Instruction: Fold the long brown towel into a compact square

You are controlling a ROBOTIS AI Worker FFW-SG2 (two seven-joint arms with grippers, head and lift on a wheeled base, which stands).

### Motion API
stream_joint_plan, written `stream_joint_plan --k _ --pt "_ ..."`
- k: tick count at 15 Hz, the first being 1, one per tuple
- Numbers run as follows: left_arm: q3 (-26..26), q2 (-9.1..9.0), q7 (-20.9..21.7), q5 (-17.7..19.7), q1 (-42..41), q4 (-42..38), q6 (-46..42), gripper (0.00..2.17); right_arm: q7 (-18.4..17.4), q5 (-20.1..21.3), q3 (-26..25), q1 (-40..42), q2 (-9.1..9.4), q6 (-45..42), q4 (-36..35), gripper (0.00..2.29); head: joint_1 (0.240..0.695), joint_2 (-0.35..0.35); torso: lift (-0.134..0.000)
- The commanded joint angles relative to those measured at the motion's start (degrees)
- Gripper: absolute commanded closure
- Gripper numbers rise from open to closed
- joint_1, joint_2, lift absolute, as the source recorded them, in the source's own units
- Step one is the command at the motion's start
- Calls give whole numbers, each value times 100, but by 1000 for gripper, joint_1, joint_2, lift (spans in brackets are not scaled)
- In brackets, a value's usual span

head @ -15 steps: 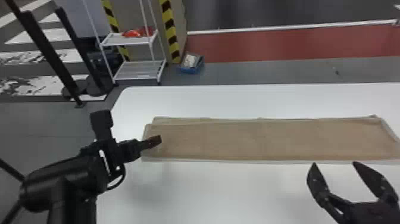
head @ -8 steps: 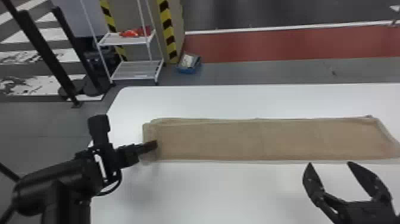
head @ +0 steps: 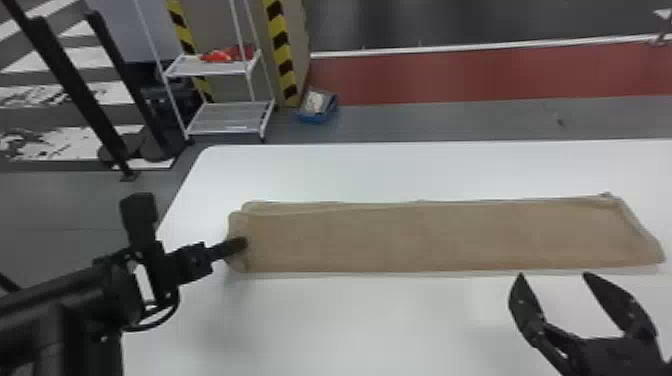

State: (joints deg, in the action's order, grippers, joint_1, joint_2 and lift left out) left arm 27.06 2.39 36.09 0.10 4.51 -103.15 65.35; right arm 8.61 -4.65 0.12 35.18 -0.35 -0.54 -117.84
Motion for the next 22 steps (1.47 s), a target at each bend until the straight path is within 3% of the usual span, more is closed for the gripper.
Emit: stream_joint_plan --k 1,2,5,7,9,12,14,16,18,21,22 --pt "396 314 83 25 6 -126 387 2145 0 -10 -4 -38 40 50 24 124 695 171 -123" --pt "581 367 171 34 76 -126 440 2145 0 -10 -4 -47 40 67 24 124 695 198 -123" --pt "1055 789 171 78 234 -126 668 2145 0 -10 -30 -55 40 120 6 124 695 268 -123" --pt "1178 824 162 157 366 -372 1231 2145 0 -10 -83 -38 40 155 -20 124 695 309 -123" --pt "1011 605 12 456 261 -1392 2145 2148 0 -10 -91 -55 40 208 -29 124 695 329 -123" --pt "-237 -2 -533 385 103 -2763 2468 2148 0 -1 -83 -47 40 278 -55 124 695 281 -123" --pt "-1423 -239 -1078 131 226 -3071 2468 2148 0 8 -91 -11 40 296 -108 124 695 170 -123" --pt "-2478 -254 -1306 -520 507 -3018 2468 2148 0 8 -91 24 40 278 -134 124 695 85 -123" --pt "-3383 -254 -1719 -854 524 -2965 2468 2148 0 8 -100 15 40 296 -134 124 695 21 -123" --pt "-4429 -254 -2484 -924 384 -2596 2468 2128 0 -1 -100 -20 40 296 -108 124 695 -69 -123" --pt "-4807 -254 -2879 -907 375 -2376 2443 1997 0 -1 -100 -38 40 296 -64 124 695 -88 -123"
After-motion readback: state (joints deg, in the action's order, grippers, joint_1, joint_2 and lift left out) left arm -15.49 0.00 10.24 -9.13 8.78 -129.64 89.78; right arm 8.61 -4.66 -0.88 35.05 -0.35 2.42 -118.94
